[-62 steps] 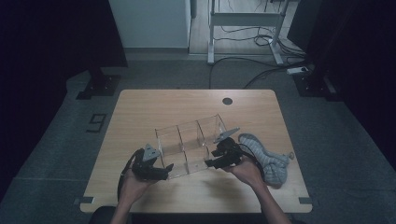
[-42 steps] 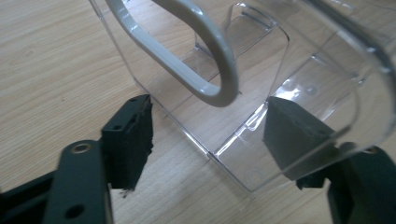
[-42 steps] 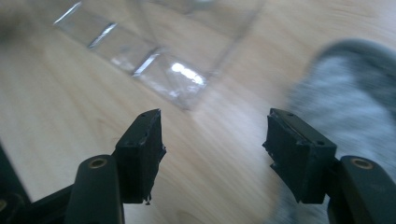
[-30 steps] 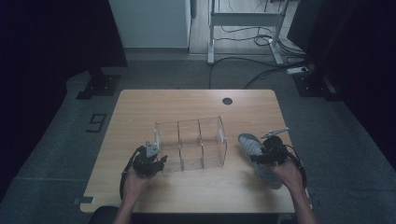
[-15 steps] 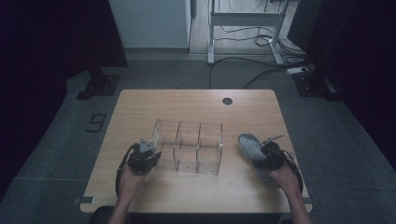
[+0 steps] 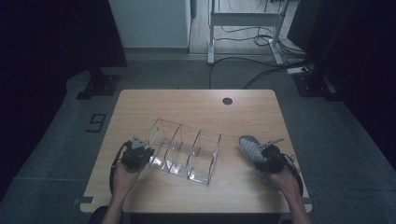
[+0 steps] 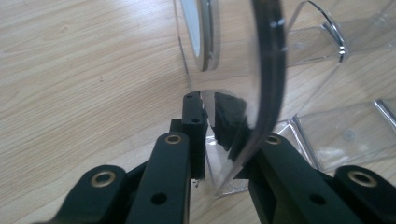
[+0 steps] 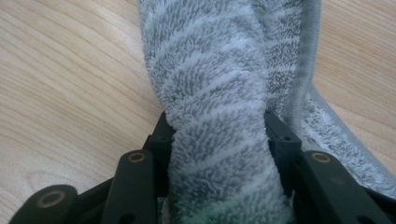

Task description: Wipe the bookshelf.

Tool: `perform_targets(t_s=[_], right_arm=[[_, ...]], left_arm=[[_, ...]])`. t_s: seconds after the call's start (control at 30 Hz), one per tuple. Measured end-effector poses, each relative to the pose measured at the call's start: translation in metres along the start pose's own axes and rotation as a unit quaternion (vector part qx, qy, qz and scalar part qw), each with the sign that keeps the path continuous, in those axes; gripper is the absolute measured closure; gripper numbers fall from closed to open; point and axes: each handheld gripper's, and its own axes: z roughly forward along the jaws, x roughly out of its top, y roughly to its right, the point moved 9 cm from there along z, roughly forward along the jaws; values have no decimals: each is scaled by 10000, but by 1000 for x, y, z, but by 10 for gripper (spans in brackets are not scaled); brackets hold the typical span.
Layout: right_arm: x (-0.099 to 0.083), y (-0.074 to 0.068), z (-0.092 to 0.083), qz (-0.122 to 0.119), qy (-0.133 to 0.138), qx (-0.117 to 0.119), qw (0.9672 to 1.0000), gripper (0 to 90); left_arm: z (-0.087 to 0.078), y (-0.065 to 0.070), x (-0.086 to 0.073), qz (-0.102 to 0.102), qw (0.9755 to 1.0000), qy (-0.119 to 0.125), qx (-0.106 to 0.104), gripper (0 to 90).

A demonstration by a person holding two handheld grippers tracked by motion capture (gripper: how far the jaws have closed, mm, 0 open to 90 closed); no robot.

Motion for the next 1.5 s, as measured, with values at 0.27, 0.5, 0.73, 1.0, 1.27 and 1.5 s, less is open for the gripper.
perform_targets(t_s=[0.27,0.5,0.73,1.0,1.27,1.5], right_arm=[[-1,-1,-3,-38,-51,-125,9999,648],[1,-5,-9,-56,34,-47,10000,654],[10,-14,-25,-60,309,190,9993,653],[24,-28,-41,-144,525,417,9976,649],[41,-52,-55,-293,711,760,9941,648],[58,-74,-58,-577,757,876,9916,647]], left_arm=[[-1,-4,-1,-73,10000,25,-8,861],[0,-5,0,-84,9999,53,-69,859],[1,-5,0,-69,9999,85,-76,859],[2,-5,0,-32,9999,114,-85,861],[2,-5,1,-76,9998,145,-135,862],[3,-5,1,-43,9998,149,-122,863]])
